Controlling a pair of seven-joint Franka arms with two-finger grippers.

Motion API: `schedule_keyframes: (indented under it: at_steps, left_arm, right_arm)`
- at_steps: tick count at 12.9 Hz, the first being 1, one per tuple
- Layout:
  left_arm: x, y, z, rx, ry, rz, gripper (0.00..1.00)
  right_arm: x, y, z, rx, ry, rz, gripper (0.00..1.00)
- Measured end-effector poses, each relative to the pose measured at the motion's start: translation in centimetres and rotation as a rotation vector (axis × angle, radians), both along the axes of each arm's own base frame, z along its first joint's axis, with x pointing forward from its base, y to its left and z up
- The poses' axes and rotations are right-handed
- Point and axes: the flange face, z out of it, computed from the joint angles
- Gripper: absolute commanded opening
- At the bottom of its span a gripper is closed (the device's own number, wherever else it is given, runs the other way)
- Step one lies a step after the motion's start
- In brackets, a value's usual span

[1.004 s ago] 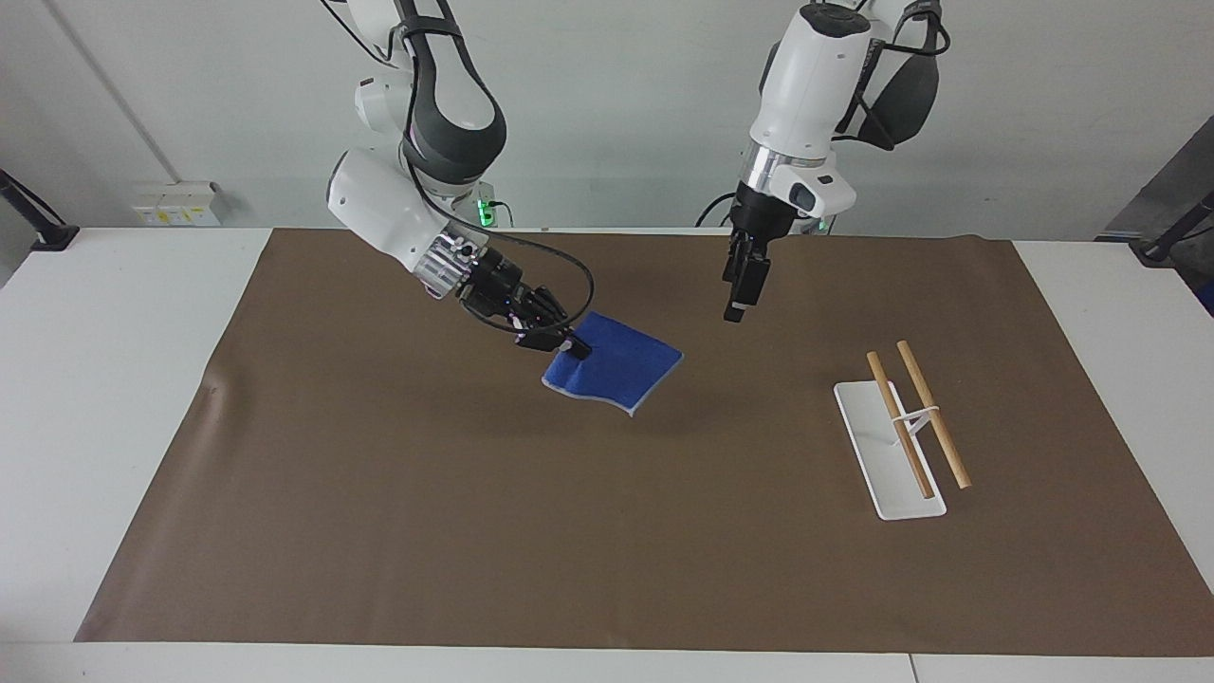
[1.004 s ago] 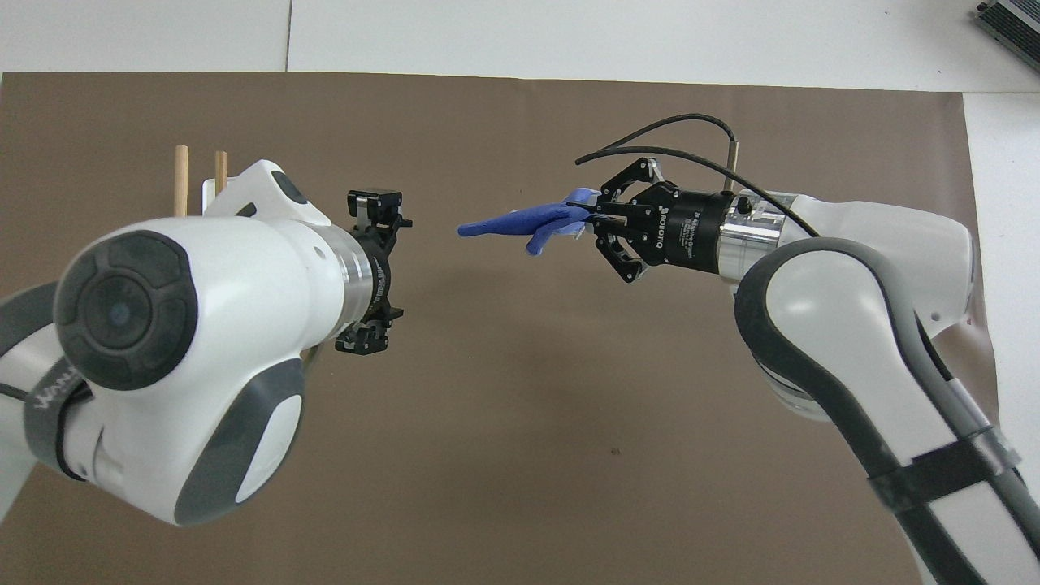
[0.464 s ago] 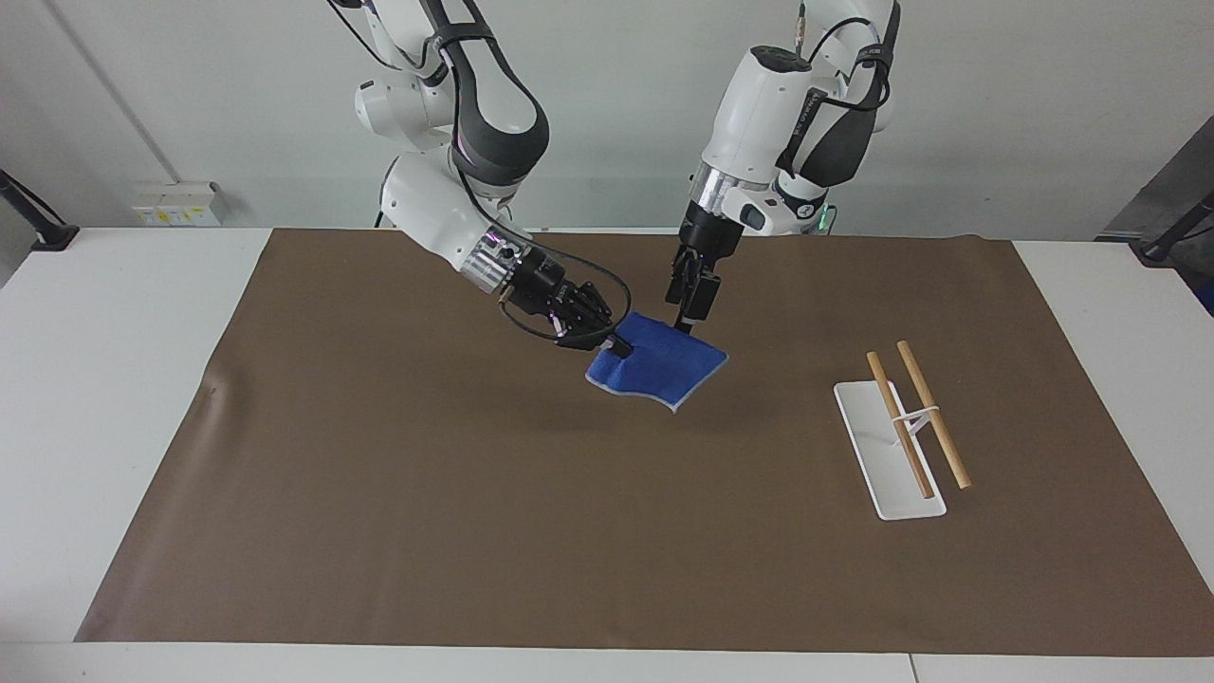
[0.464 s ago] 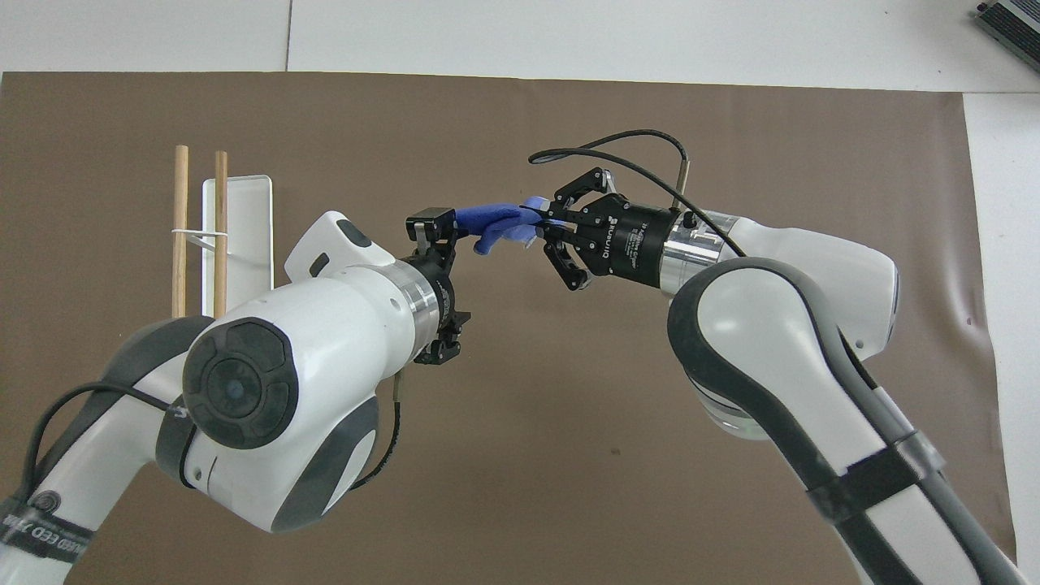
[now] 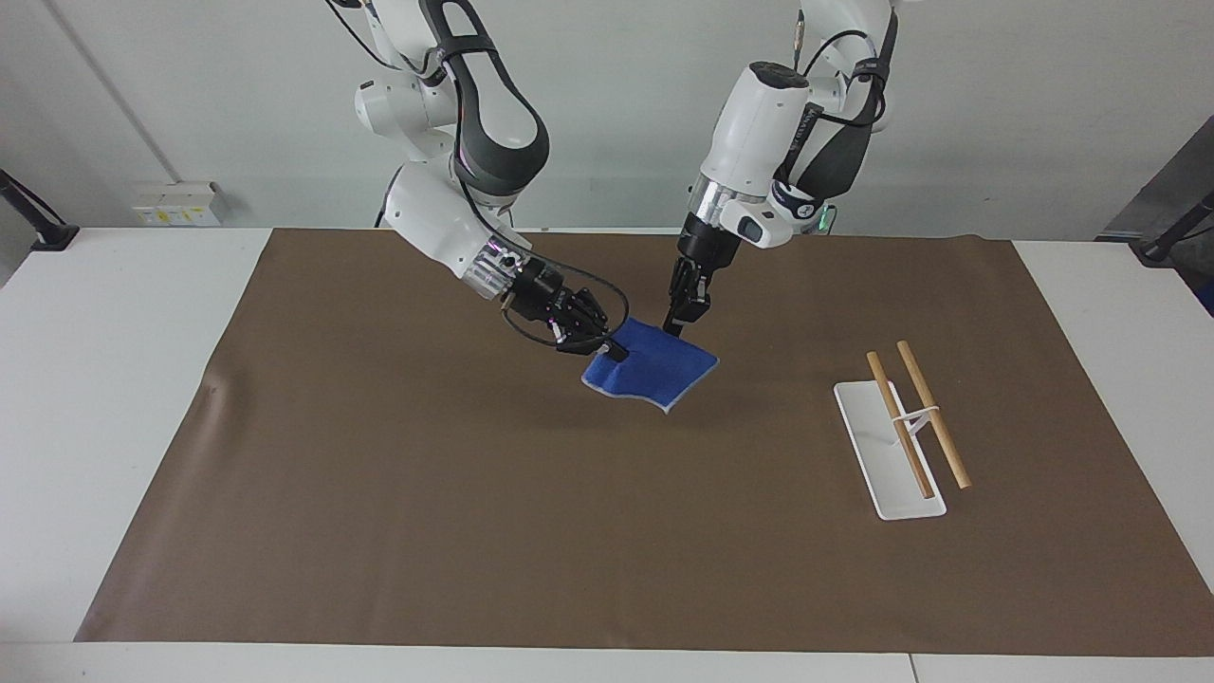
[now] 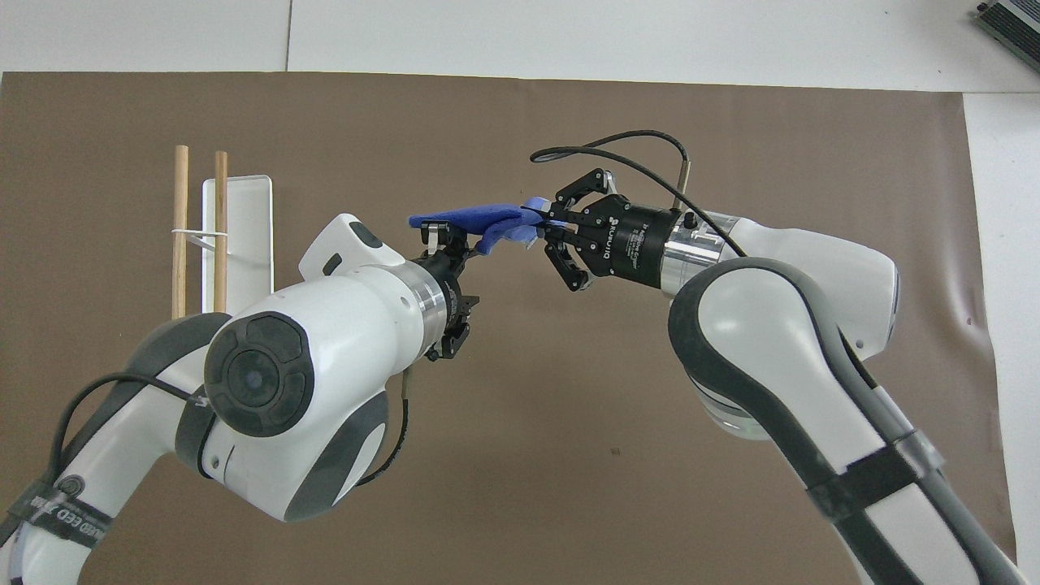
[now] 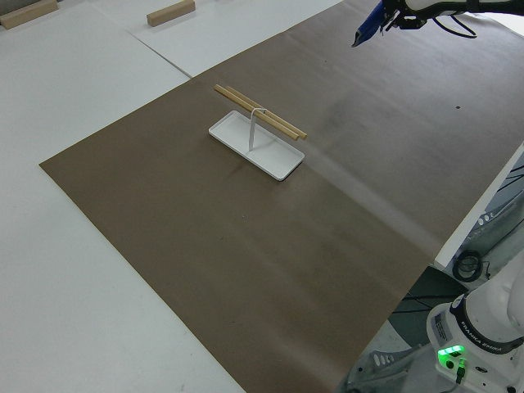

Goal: Right arm passes towel to left arm to hang
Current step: 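Close the left gripper on the towel's free end near the right gripper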

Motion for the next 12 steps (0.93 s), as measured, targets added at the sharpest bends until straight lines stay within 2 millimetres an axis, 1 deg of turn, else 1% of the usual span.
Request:
schedule_keyframes:
  at_steps: [2,3,4,5,6,8,9,10,12]
  left_arm:
    - [0.8,1.1,0.0,0.012,-0.021,-0.02,0.0]
    - [1.1,1.4,0.0,0.013,-0.028,-0.021,0.07]
    - [1.3,1.6,0.0,0.011,-0.033,-0.019,0.47]
    - [1.5,1.9,-0.1,0.011,-0.033,-0.014,0.53]
    - [1.7,2.3,-0.1,0.011,-0.033,-0.006,0.64]
    - [2.4,3.4,-0.3,0.012,-0.031,0.015,0.77]
    - [2.7,3.8,-0.6,0.013,-0.025,0.024,0.85]
    - [2.9,4.1,-1.2,0.013,-0.019,0.029,0.9]
    - [3.2,4.1,-2.4,-0.007,-0.04,0.035,0.9]
  right_arm:
    - [-0.6,-0.4,-1.5,-0.032,-0.018,0.03,0.0]
    - [-0.8,-0.6,-2.2,-0.043,-0.016,0.038,0.0]
    - [-1.0,-0.6,-2.5,-0.047,-0.013,0.041,0.0]
    - [-1.0,-0.6,-2.6,-0.048,-0.013,0.042,0.0]
    - [-1.1,-0.6,-2.5,-0.047,-0.014,0.042,0.0]
    - [-1.2,-0.5,-2.3,-0.034,-0.012,0.036,0.0]
    - [-1.2,-0.5,-2.2,-0.025,-0.01,0.029,0.0]
    - [-1.2,-0.5,-2.1,-0.022,-0.01,0.027,0.0]
    - [-1.2,-0.5,-2.0,0.01,0.003,0.005,0.0]
